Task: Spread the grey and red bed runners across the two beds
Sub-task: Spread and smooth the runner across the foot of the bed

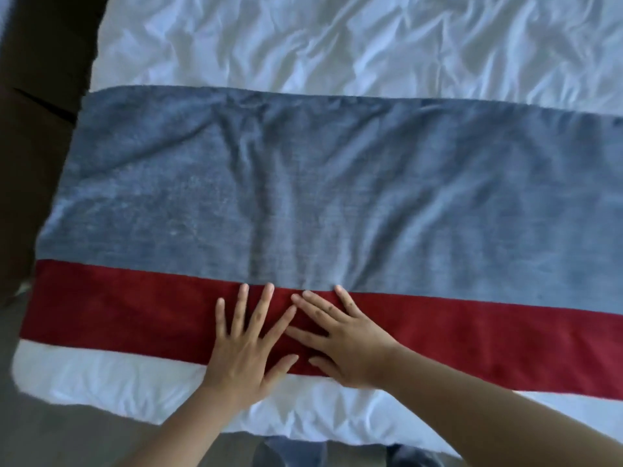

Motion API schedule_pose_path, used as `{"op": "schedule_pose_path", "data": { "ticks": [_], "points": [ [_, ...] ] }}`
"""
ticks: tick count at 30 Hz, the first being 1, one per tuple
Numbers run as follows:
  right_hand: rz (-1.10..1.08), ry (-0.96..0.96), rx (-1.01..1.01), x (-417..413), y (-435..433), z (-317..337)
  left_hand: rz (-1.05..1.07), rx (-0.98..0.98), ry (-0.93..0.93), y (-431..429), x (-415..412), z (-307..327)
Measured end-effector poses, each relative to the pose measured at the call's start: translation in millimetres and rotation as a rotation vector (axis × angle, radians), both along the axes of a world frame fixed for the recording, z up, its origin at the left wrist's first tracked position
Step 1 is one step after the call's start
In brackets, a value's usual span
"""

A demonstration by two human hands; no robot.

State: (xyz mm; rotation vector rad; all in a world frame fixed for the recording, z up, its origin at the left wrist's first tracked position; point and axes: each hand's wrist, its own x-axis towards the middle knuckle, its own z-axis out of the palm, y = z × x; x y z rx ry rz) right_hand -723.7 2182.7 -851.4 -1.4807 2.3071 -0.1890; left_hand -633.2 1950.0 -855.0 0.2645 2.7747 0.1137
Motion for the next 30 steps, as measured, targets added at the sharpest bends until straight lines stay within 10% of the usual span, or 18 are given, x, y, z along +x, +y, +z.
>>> {"op": "schedule_pose_path", "data": {
  "ticks": [13, 20, 30],
  "points": [
    [-0.739, 0.101, 0.134, -23, 206, 18, 0.046, -0.023, 0.023, 167, -96, 16],
    [-0.732, 0.023, 0.128, 17, 305, 23, 0.155, -0.125, -0.08, 256, -82, 17],
    [-1.122, -0.082, 0.021, -46, 372, 187, -0.012, -0.111, -0.037, 366, -160, 198]
  ]
}}
